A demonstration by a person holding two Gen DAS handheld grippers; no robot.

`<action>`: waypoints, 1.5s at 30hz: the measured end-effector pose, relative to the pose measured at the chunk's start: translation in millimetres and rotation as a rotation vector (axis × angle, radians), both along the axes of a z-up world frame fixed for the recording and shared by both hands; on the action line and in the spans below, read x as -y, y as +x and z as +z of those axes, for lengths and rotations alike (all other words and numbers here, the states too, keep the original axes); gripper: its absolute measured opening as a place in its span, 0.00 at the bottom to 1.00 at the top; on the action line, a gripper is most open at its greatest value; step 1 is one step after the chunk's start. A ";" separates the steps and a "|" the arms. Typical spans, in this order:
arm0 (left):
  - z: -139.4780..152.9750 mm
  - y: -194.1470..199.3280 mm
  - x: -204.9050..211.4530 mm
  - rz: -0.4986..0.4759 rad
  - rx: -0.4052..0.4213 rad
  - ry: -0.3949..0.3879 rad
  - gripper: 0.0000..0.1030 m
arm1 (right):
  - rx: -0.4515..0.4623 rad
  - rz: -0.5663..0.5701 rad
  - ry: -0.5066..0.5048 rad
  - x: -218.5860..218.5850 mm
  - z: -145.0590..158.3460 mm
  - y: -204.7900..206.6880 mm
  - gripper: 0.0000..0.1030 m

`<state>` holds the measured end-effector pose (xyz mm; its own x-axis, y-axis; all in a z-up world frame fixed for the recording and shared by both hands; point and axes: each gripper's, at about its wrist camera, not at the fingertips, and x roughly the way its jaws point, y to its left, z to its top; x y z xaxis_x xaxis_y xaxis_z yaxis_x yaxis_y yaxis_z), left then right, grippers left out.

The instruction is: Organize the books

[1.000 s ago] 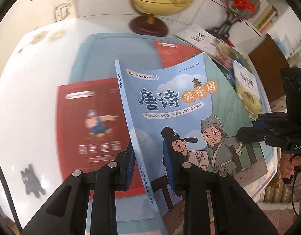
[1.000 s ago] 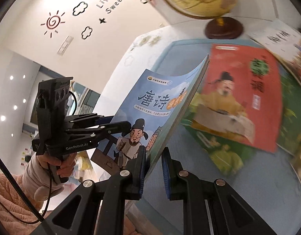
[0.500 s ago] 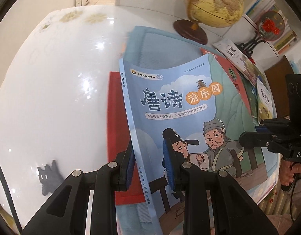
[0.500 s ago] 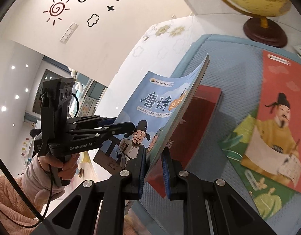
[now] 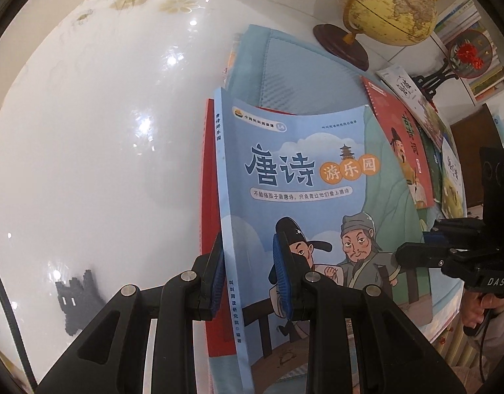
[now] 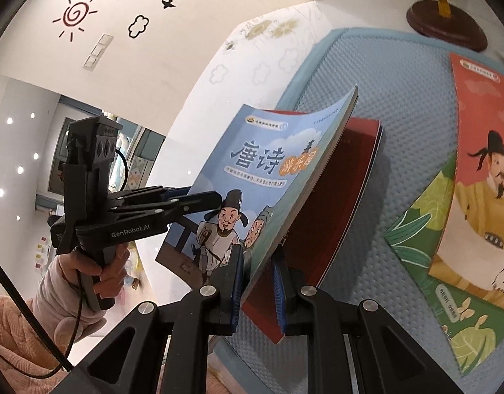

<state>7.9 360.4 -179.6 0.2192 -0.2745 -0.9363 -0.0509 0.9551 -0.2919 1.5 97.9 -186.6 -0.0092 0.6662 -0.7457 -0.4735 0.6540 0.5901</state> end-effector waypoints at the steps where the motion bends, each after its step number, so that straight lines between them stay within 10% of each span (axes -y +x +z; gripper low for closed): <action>1: -0.6 0.4 -0.7 0.000 -0.001 -0.002 0.24 | -0.001 -0.002 -0.005 0.9 -0.5 0.2 0.16; 45: -18.1 -0.7 -3.7 0.068 -0.086 0.066 0.25 | -0.097 -0.052 -0.118 -15.8 -30.3 5.3 0.19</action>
